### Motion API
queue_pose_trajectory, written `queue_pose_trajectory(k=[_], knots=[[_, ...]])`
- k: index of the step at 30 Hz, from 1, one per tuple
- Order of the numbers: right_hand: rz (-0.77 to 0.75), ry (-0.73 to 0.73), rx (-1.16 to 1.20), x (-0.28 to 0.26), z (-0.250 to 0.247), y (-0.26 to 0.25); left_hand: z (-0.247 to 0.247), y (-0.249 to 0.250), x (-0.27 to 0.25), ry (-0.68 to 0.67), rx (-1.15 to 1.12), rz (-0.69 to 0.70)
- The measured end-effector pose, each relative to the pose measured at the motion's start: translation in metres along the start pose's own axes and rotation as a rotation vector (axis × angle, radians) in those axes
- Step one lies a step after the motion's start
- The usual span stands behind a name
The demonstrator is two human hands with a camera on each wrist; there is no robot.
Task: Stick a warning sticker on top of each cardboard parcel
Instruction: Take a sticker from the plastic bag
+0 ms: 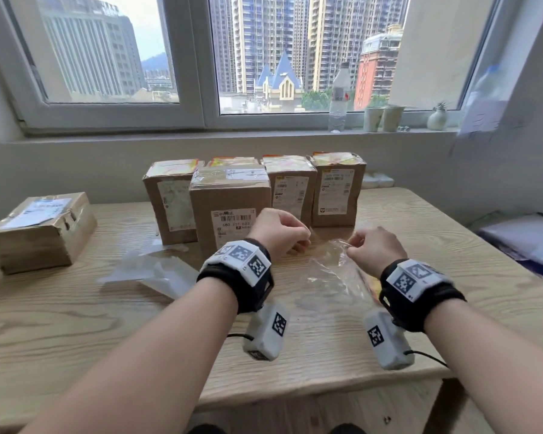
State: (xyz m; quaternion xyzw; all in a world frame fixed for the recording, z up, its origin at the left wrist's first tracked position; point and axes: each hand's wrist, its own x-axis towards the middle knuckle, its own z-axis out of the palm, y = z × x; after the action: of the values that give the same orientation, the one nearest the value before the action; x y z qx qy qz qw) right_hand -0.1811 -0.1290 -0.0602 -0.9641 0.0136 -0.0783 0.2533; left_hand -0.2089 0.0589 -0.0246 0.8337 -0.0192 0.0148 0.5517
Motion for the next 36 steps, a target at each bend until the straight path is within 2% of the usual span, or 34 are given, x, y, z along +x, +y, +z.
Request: queue_pose_trajectory(k=[3,6,8,11,13,15,19,25,36], knots=[[-0.025,0.010,0.249,0.002,-0.010,-0.001,0.026,-0.004,0.009,-0.231,0.068,-0.063],[-0.027,-0.125,0.509,0.001,-0.020,0.000,0.049,-0.011,0.023,-0.264,0.174,-0.100],[0.007,-0.139,0.546,0.004,-0.021,0.009,0.061,-0.014,0.030,-0.275,0.237,-0.146],[0.141,-0.065,0.348,0.012,-0.017,0.037,0.072,-0.027,0.040,-0.240,0.346,-0.185],[0.222,-0.153,0.141,0.014,-0.008,0.052,0.080,-0.036,0.046,-0.231,0.345,-0.241],[0.268,-0.235,0.067,0.014,0.003,0.058,0.086,-0.040,0.050,-0.221,0.349,-0.267],[0.263,-0.201,0.112,0.015,0.011,0.054,0.093,-0.038,0.053,-0.220,0.326,-0.296],[0.323,-0.179,0.176,0.019,0.016,0.057,0.095,-0.044,0.058,-0.128,0.336,-0.320],[0.330,-0.133,0.059,0.030,0.021,0.075,0.068,-0.037,0.059,-0.005,0.452,-0.221]])
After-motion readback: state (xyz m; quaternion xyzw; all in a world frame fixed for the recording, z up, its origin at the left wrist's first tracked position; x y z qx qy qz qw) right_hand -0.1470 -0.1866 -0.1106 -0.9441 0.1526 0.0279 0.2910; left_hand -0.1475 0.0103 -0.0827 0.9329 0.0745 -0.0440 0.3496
